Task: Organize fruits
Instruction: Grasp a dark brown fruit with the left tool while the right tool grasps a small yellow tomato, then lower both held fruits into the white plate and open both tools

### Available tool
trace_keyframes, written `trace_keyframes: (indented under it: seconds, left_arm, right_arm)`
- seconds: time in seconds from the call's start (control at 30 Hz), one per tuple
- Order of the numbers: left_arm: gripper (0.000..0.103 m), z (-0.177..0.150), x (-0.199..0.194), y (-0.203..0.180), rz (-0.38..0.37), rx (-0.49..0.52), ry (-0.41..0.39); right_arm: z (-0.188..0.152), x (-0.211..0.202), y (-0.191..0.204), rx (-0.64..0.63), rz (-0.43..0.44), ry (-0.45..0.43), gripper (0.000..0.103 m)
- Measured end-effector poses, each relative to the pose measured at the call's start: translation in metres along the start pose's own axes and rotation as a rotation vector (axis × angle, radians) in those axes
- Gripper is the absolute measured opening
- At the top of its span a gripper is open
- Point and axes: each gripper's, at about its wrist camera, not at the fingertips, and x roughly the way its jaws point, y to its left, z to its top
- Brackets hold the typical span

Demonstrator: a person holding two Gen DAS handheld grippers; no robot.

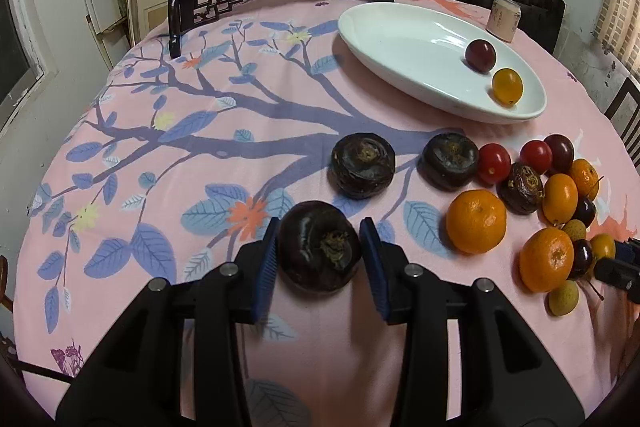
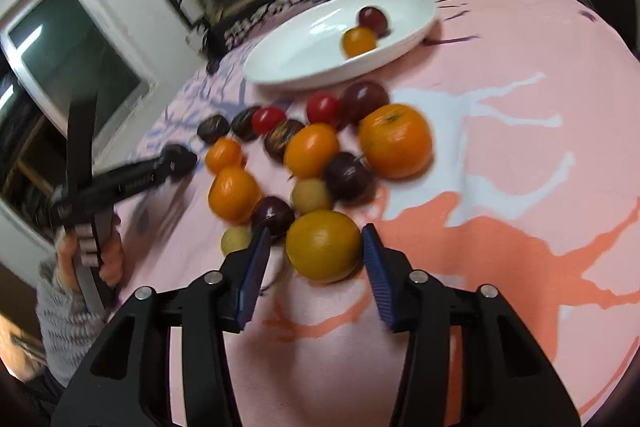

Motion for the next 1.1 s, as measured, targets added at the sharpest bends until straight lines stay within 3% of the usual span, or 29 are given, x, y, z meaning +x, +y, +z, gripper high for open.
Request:
trace_keyframes:
  seconds: [0.13, 0.37, 0.5, 0.67, 0.73, 0.9, 0.97, 1.0, 1.03, 1.1]
  left_arm:
    - [0.041, -0.001, 0.003, -0.003, 0.015, 0.015, 0.010]
    - [0.039, 0.000, 0.000, 0.000, -0.028, -0.002, 0.001]
    - [0.039, 0.008, -0.015, 0.002, -0.056, -0.021, -0.056]
    - [0.039, 0.052, -0.023, -0.018, -0.070, 0.012, -0.091]
    - [0.039, 0.074, -0.019, -0.034, -0.077, 0.030, -0.099]
    - [0.040, 0.112, 0.015, -0.059, -0.109, 0.022, -0.075]
    - [0.041, 0.117, 0.031, -0.061, -0.130, 0.006, -0.051]
    - [0.044, 0.117, 0.035, -0.059, -0.134, -0.001, -0.052]
    - [0.056, 0.118, 0.040, -0.059, -0.126, 0.002, -0.040]
    - [0.063, 0.117, 0.039, -0.057, -0.136, 0.002, -0.049]
  right_arm:
    - [-0.001, 0.002, 0.003, -0.005, -0.011, 0.010, 0.037]
    - [-0.001, -0.001, -0.007, 0.051, 0.035, -0.024, 0.037]
    - [0.006, -0.017, -0.012, 0.073, 0.022, -0.097, 0.037]
    - [0.061, -0.021, -0.008, 0.054, -0.019, -0.133, 0.037]
    - [0.102, -0.002, -0.005, 0.044, -0.072, -0.162, 0.037]
    - [0.140, 0.040, -0.013, 0.078, -0.065, -0.184, 0.037]
    - [0.147, 0.049, -0.013, 0.060, -0.037, -0.219, 0.039]
    - [0.148, 0.049, -0.013, 0.048, -0.033, -0.218, 0.050]
    - [0.149, 0.049, -0.014, 0.039, -0.030, -0.217, 0.057]
    - [0.146, 0.042, -0.019, 0.040, -0.027, -0.249, 0.062]
